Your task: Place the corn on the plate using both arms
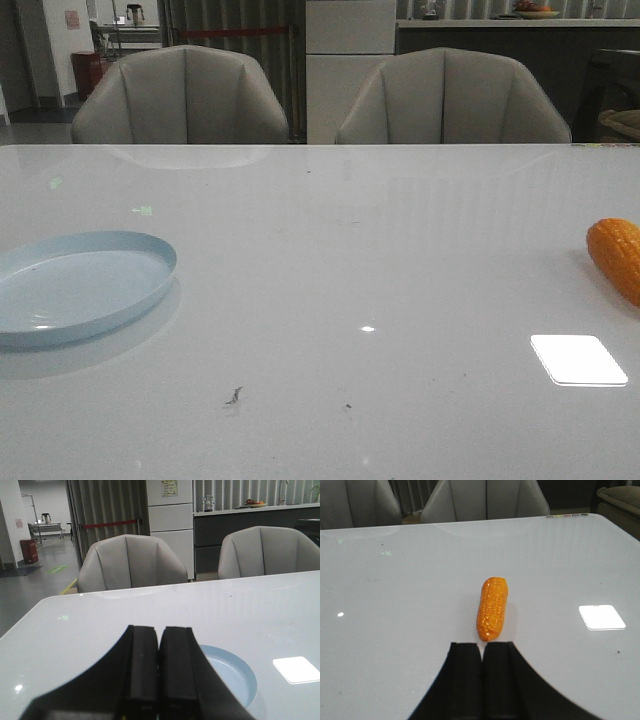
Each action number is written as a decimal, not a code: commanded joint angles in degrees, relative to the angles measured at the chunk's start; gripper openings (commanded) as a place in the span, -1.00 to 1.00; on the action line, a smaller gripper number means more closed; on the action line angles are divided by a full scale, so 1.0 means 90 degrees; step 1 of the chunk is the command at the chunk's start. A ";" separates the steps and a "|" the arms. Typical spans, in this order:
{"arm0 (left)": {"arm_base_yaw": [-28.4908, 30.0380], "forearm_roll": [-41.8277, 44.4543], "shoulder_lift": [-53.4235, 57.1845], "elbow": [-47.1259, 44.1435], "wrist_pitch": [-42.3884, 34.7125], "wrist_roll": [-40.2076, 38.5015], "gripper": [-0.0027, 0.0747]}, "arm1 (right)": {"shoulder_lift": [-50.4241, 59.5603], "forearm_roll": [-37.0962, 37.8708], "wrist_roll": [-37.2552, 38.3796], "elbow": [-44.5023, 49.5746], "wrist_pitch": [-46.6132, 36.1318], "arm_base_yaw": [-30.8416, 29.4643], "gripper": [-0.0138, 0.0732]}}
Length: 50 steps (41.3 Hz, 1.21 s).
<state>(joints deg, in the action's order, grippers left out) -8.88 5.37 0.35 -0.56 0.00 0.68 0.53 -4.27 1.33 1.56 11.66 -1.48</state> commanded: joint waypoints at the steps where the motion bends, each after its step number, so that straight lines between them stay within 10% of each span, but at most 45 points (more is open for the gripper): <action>1: -0.0018 -0.0055 0.0140 -0.0238 -0.0525 -0.0076 -0.69 | 0.0155 -0.0026 -0.0017 -0.0158 -0.0523 -0.0027 -0.55; 50: -0.0018 -0.0055 0.0127 -0.0064 -0.1936 -0.0076 -0.69 | 0.0155 -0.0163 -0.0012 -0.0256 -0.1677 -0.0029 -0.55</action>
<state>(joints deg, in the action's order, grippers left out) -8.88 5.37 0.35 -0.56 -10.42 0.68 0.53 -4.83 1.33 1.56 4.27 -1.48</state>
